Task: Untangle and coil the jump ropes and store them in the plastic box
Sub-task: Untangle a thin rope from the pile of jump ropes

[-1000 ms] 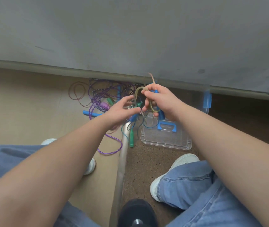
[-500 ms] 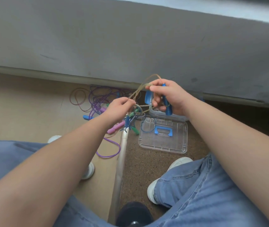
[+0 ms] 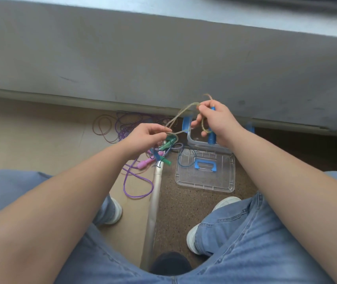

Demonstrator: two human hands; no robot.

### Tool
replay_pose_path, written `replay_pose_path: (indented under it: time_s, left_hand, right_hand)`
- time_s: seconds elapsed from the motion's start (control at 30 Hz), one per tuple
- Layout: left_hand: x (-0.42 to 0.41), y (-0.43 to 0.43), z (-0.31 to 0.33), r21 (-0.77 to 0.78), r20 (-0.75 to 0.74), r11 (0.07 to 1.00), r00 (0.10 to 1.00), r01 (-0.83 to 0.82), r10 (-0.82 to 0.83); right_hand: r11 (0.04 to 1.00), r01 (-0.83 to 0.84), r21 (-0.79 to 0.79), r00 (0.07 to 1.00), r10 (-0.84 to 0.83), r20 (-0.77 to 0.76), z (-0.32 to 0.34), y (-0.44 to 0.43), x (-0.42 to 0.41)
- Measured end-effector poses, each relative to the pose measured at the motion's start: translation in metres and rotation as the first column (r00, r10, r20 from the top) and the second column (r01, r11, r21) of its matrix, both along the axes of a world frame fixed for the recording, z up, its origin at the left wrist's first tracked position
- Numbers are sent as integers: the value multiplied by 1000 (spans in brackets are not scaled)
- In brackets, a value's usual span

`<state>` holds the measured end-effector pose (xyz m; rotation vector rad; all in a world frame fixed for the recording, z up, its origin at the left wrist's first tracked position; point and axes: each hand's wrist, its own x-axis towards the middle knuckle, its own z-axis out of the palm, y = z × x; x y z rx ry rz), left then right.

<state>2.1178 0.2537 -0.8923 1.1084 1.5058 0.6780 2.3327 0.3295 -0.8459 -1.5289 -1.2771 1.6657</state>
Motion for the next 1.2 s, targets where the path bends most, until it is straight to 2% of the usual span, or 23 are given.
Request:
replay_pose_path:
  time_s: [0.07,0.17,0.27,0.37,0.43,0.53,0.6,0.7,0.77,0.83,0.93,1.0,1.1,1.2]
  left_hand:
    - [-3,-2,3,26,-19,999,999,-43,43]
    - [-6,-1,5,36,-54,995,994,-93,95]
    - [-3,4,7,43,11,959,960,-280,279]
    - [-4,8,10,-3,71,911,909,-412,411]
    - [-5,6,10,-71,76,913,911,-401,406]
    - [0,4,15,-135,6,930,938,-342,346]
    - [3,3,23,-226,70,926,944,-301,324]
    - [4,0,30,-379,309,923,930,-71,198]
    - [5,0,29,-358,312,934,941,-10,130]
    - [7,1,29,-298,257,952,955,-71,151]
    - [7,4,25,-205,284,972,944,-114,170]
    - [6,5,21,-148,222,980,961,-135,166]
    - [5,5,20,-23,-30,998,997,-67,66]
    - [5,5,21,56,-190,998,982,-11,21]
  right_hand:
    - [1000,-11,15,999,10,37,2,2,4]
    - [990,-139,40,981,132,145,3,-2,7]
    - [942,-324,85,901,280,331,4,-5,10]
    - [891,-454,-1,796,407,448,4,-9,14]
    - [906,-424,-15,788,376,487,1,-9,15]
    - [943,-331,19,778,261,571,-4,-6,15]
    - [968,-250,-18,859,230,458,-8,-6,13]
    - [985,-133,-112,964,154,215,-9,-6,7]
    - [986,-128,-103,982,141,128,-6,-8,3]
    - [986,-142,-82,988,147,57,-4,-10,-1]
    - [982,-178,-60,984,177,-18,-1,-17,-4]
    - [979,-193,-60,978,187,-92,0,-19,-5]
    - [969,-227,-100,966,210,-151,2,-20,-3]
    - [974,-200,-106,969,180,-168,-1,-20,-2]
